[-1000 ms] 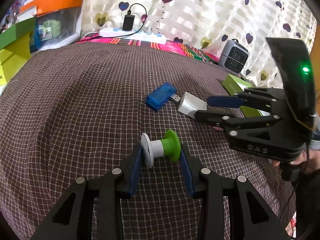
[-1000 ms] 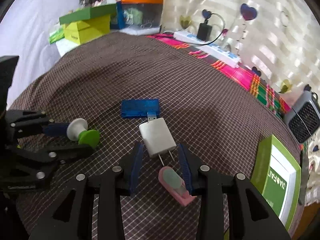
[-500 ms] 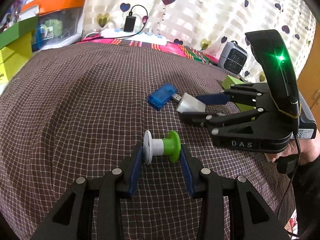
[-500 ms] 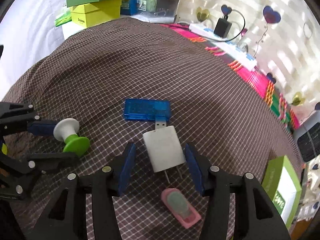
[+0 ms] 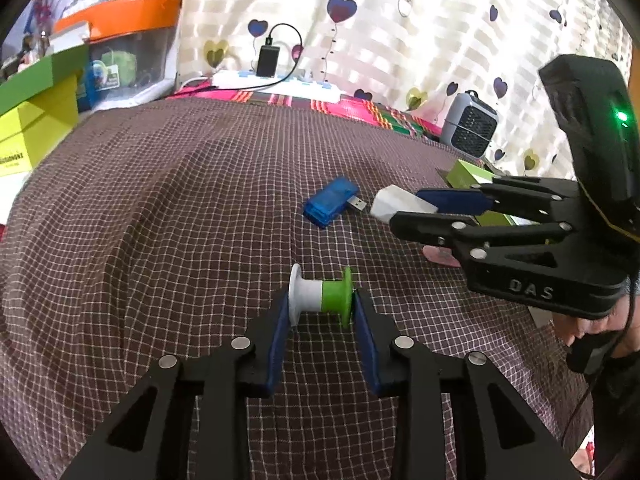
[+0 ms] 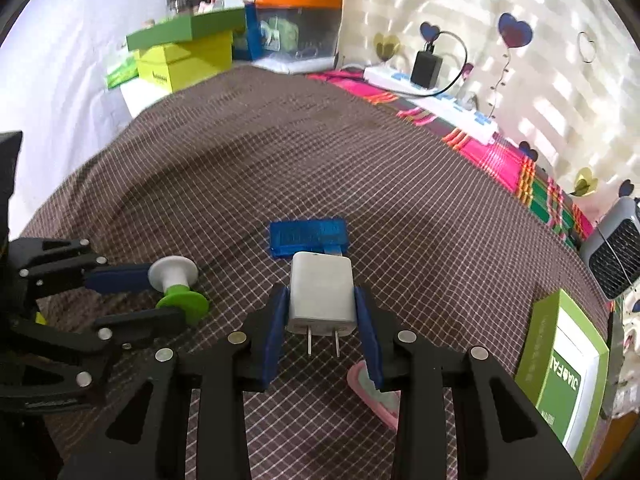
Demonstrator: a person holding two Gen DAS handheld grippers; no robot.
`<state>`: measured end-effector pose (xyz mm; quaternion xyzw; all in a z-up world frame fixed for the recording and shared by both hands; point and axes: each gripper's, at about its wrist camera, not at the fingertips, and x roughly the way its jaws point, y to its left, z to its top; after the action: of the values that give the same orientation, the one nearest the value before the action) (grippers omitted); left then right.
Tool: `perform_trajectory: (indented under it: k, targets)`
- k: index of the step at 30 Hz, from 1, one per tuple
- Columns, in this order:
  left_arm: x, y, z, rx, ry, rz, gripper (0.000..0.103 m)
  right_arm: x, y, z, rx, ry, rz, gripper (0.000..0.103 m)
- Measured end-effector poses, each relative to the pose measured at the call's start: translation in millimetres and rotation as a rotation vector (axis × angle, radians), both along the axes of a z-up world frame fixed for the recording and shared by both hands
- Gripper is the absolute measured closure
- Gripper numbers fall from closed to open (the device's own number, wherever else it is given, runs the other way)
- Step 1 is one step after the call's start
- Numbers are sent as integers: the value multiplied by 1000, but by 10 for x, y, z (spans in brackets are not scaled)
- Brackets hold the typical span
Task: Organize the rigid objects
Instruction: 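Lift and carry the spool and charger toward the green box with both tools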
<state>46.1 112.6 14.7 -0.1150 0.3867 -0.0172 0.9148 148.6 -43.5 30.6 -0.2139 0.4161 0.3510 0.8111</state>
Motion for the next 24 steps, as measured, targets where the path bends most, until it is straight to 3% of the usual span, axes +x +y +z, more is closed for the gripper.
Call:
perform_trajectory:
  k: [24]
  targets:
    - [-348, -626, 361, 50, -53, -108, 73, -820, -848, 262, 188, -19, -168, 67]
